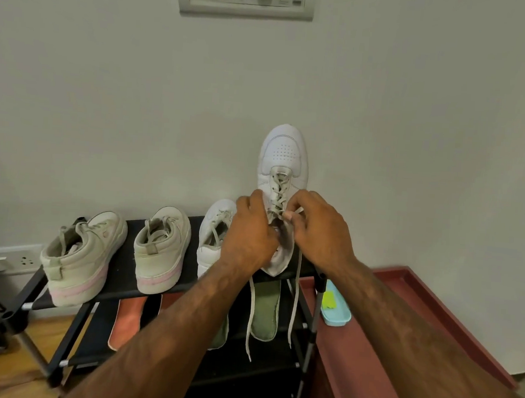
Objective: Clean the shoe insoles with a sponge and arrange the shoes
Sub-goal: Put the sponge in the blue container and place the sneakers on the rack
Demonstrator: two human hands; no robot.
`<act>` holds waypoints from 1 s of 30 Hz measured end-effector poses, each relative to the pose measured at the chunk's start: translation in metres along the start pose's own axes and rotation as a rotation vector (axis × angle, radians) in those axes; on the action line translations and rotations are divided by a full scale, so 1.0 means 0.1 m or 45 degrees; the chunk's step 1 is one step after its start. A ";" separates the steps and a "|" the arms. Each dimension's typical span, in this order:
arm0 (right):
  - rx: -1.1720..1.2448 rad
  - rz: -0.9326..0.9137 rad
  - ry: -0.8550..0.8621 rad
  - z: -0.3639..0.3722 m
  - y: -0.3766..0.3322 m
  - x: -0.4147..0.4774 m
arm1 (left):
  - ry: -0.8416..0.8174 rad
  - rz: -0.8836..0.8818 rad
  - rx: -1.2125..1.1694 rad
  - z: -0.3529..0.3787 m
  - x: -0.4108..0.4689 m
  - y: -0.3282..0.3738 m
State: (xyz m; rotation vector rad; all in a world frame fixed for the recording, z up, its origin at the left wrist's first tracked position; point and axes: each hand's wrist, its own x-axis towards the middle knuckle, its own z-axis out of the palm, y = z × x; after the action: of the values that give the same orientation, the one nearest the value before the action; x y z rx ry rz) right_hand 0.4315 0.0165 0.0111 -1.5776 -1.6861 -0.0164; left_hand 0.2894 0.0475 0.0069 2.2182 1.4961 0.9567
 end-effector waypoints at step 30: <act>-0.505 -0.472 0.041 -0.12 -0.20 0.25 | -0.192 -0.462 -0.933 -0.43 0.23 0.12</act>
State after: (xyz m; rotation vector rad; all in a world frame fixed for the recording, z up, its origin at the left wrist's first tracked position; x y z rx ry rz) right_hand 0.4234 0.0267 0.0426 -1.5003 -2.0148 -0.5936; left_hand 0.2747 0.0581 0.0538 1.4113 1.1637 0.9809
